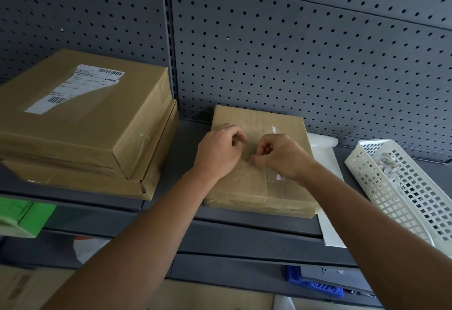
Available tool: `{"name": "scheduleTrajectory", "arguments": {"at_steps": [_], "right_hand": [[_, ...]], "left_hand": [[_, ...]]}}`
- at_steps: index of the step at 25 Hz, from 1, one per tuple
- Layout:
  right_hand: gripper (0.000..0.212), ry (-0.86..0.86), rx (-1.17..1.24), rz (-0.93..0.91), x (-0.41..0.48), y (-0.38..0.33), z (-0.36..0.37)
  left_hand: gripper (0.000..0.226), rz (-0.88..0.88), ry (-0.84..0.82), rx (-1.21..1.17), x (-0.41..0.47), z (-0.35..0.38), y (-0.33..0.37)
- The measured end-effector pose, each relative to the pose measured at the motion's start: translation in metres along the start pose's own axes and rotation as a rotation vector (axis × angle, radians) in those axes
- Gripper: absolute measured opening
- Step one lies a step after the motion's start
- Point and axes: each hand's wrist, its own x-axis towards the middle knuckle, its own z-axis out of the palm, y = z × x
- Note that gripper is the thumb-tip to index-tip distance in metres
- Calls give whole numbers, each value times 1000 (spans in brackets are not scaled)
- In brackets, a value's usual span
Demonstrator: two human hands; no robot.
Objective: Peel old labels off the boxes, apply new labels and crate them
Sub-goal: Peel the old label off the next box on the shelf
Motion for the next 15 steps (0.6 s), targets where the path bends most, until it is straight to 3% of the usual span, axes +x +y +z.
{"name": "scheduleTrajectory", "arguments": {"at_steps": [3,8,12,15], "right_hand": [[19,-61,-17,-1,-2,-2,2],[15,21,-50,-1,1,-1,0],[19,-50,-22,-7,-2,-1,3],[16,30,-63,4,2,-1,2]], "left_hand": [[25,-1,3,-1,1,0,-1],[27,-12,-5,3,0,1,0],[25,-9,1,5,1,-1,1],[26,-15,1,2,0,0,0]]}}
